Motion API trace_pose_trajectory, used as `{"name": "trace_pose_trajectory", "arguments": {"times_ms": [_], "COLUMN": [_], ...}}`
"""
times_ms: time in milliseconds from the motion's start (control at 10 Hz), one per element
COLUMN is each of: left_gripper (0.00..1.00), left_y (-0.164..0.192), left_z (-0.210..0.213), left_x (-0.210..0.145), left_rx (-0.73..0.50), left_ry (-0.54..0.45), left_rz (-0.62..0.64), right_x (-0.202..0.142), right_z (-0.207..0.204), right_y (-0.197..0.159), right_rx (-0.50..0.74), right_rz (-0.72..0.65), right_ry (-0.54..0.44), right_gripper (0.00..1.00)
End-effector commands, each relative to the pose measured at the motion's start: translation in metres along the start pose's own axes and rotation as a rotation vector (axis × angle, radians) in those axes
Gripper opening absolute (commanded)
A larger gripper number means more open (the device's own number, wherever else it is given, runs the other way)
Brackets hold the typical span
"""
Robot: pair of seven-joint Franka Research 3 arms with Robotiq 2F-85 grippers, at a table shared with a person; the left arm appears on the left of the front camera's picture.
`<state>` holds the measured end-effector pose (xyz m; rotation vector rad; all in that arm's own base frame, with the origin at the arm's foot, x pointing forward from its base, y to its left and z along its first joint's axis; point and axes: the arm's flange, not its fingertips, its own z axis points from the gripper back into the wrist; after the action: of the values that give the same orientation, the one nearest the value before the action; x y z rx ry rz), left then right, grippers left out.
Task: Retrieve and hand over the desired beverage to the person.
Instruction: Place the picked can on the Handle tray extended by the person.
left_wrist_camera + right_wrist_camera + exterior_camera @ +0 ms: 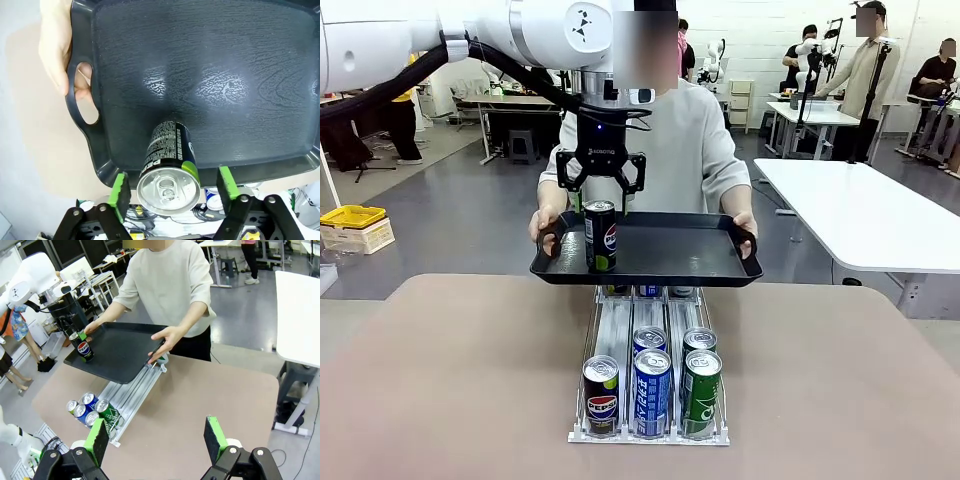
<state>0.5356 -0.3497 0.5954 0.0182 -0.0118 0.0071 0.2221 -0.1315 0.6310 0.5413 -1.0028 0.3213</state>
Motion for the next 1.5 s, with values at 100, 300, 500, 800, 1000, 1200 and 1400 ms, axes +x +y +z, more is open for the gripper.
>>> {"name": "trace_pose_trajectory", "arguments": {"times_ms": [100, 300, 500, 800, 1000, 1200, 1400], "left_gripper": [1.00, 1.00, 1.00, 1.00, 1.00, 1.00, 1.00], "left_y": [0.005, 0.005, 0.006, 0.009, 0.023, 0.044, 0.067], "left_z": [0.004, 0.004, 0.005, 0.013, 0.054, 0.081, 0.075], "left_x": [0.000, -0.002, 0.001, -0.008, -0.047, -0.094, -0.145], "left_rx": [-0.022, -0.023, -0.020, 0.004, -0.016, -0.026, -0.051], "left_ry": [0.012, 0.016, 0.021, 0.022, -0.065, -0.099, -0.135], "left_rz": [-0.010, -0.010, -0.018, -0.009, -0.045, -0.077, -0.157], "right_x": [-0.001, -0.001, -0.001, -0.001, -0.001, -0.001, -0.001], "right_z": [-0.002, -0.002, -0.002, -0.002, -0.002, -0.002, -0.002], "right_y": [-0.001, -0.001, -0.001, -0.001, -0.001, -0.001, -0.001], "right_rx": [0.023, 0.023, 0.023, 0.023, 0.023, 0.023, 0.023], "right_rz": [0.007, 0.007, 0.007, 0.007, 0.007, 0.007, 0.007], "right_ry": [-0.009, -0.009, -0.009, -0.009, -0.009, -0.009, -0.009], "right_gripper": [1.00, 1.00, 1.00, 1.00, 1.00, 1.00, 1.00]}}
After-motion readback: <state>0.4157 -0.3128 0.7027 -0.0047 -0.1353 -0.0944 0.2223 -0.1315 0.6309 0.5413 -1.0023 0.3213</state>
